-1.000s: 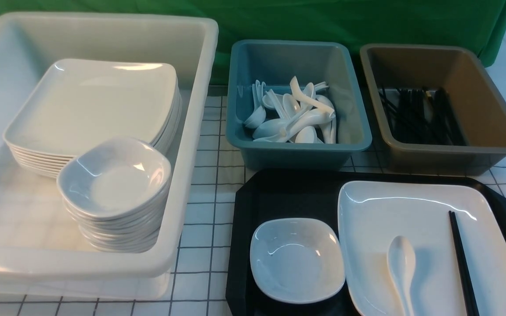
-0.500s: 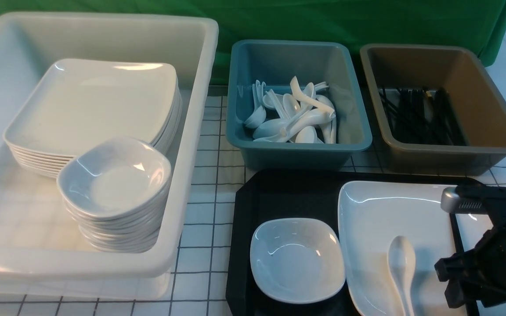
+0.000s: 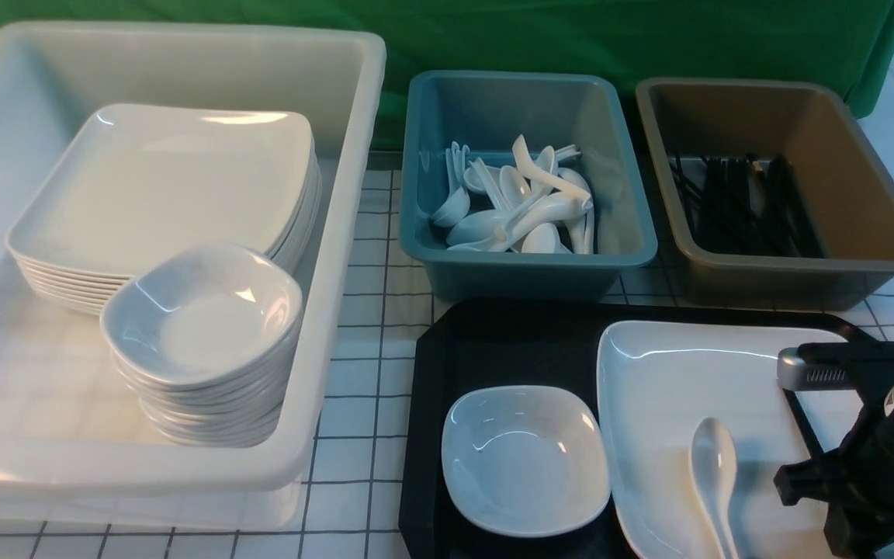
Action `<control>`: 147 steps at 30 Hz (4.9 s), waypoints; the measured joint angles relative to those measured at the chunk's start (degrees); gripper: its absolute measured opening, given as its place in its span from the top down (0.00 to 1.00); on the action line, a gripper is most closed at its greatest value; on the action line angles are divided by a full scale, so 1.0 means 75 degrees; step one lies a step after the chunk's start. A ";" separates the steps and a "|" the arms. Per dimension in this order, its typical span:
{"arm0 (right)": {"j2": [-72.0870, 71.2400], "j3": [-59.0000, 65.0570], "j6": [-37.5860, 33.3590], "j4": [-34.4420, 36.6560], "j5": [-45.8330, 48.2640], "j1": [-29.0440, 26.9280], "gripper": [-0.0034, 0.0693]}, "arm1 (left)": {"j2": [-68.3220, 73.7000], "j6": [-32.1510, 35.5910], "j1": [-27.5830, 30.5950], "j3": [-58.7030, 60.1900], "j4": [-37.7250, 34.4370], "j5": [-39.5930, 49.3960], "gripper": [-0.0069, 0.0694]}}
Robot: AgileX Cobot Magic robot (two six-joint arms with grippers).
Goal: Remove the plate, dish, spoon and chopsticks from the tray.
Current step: Use the right arm to grab a pair of chopsticks from the plate, then use the right arm to put the chopsticks into the small storage box on the right, then use the right arm to grab a soup spoon from the plate, then use the right arm to put the soup spoon into the small storage box in the middle, then use the left arm to grab a small plate from the dinner plate
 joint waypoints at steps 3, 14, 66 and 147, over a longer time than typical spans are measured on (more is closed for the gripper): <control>-0.0440 -0.0335 -0.0123 0.0000 0.0550 0.0000 0.72 | 0.0000 0.0000 0.0000 0.0000 0.0000 0.0000 0.88; -0.0722 -0.3647 -0.0621 -0.0001 0.0303 -0.0264 0.72 | 0.0000 0.0000 0.0000 0.0000 0.0000 0.0000 0.88; -0.4331 -0.0115 -0.0553 0.1971 0.1382 0.1983 0.61 | 0.0000 0.0000 0.0000 0.0000 0.0000 0.0000 0.88; -0.6790 -0.2666 -0.1504 0.0552 0.1747 0.2307 0.91 | -0.0006 -0.0398 0.0000 0.0000 -0.0475 -0.0522 0.88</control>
